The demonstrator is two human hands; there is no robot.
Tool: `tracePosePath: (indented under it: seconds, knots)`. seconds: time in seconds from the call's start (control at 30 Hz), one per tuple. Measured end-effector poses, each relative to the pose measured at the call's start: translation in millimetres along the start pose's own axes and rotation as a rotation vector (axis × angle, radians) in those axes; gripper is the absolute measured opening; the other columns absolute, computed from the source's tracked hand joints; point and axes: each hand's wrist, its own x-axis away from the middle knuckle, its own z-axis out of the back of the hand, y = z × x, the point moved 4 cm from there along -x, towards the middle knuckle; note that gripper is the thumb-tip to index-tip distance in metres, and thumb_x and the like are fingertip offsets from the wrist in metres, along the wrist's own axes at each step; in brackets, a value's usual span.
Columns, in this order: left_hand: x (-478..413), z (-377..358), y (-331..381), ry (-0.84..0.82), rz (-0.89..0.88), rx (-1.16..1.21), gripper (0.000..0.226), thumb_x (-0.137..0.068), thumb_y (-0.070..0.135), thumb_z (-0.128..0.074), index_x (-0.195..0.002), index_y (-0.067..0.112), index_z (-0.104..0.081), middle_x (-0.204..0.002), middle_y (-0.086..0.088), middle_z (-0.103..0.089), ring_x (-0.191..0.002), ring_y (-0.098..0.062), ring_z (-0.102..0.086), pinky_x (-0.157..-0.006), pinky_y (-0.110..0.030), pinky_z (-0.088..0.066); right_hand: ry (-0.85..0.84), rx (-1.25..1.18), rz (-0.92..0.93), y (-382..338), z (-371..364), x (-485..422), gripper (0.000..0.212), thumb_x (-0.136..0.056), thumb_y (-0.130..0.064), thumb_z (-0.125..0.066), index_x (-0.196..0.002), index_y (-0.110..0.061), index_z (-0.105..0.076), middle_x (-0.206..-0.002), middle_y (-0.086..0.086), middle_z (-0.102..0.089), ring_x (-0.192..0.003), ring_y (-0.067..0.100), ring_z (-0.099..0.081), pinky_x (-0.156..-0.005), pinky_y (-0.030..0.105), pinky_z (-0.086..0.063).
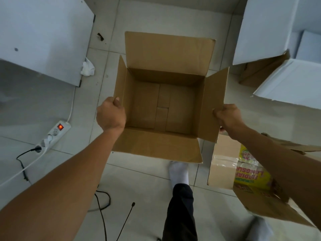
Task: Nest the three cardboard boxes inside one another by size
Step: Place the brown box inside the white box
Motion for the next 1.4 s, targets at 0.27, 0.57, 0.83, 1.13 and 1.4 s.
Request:
tracePosePath:
  seconds: [0.27,0.57,0.83,1.13,1.4]
  knots:
    - [57.5,66.9,65.8,0.140,-0.057,0.012,0.033,-0.096,0.025,-0.048,-0.071,0.008,-0.059,-0.063,-0.011,-0.056,-0.061,-0.027,-0.052,-0.056,-0.030,-0.033,0.020,0.082,0.195,-17.6,90.5,49.8,0.020,-0.092,-0.019,-0.051,-0.081,-0.005,-0.061,-0.070,0.011,-0.064,-0.057,0.024,-0.065,-0.042,0.029,-0.052]
    - [152.8,163.0,198.8,0.270,-0.081,0.089,0.036,-0.094,0.027,-0.048,-0.064,0.009,-0.054,-0.061,-0.015,-0.056,-0.058,-0.032,-0.051,-0.056,-0.032,-0.036,0.063,0.012,0.403,-40.4,260.5,141.7,0.028,-0.095,-0.020,-0.050,-0.068,-0.012,-0.053,-0.068,0.004,-0.063,-0.055,0.017,-0.065,-0.035,0.023,-0.049]
    - [191.8,190.7,303.7,0.276,-0.077,0.329,0.046,-0.088,0.026,-0.058,-0.049,0.013,-0.038,-0.046,-0.001,-0.041,-0.043,-0.014,-0.038,-0.046,-0.021,-0.023,0.228,0.050,0.490,-55.7,420.9,163.9,0.026,-0.093,-0.023,-0.053,-0.069,-0.011,-0.056,-0.069,0.003,-0.062,-0.056,0.018,-0.063,-0.037,0.021,-0.046]
    - [179.2,147.2,444.6,0.217,-0.176,0.423,0.050,-0.090,0.029,-0.058,-0.046,0.017,-0.035,-0.044,0.003,-0.040,-0.041,-0.011,-0.037,-0.044,-0.022,-0.023,0.409,0.105,0.544,-75.5,533.3,108.8,0.027,-0.092,-0.022,-0.053,-0.079,0.000,-0.059,-0.065,0.006,-0.060,-0.051,0.017,-0.059,-0.029,0.014,-0.040]
    - [151.5,84.3,535.7,0.224,-0.234,0.363,0.051,-0.090,0.028,-0.057,-0.048,0.018,-0.030,-0.044,0.003,-0.033,-0.039,-0.011,-0.031,-0.043,-0.022,-0.022,0.389,0.076,0.519,-79.2,590.8,10.4,0.024,-0.090,-0.023,-0.053,-0.086,-0.001,-0.062,-0.067,0.003,-0.060,-0.054,0.017,-0.061,-0.030,0.018,-0.045]
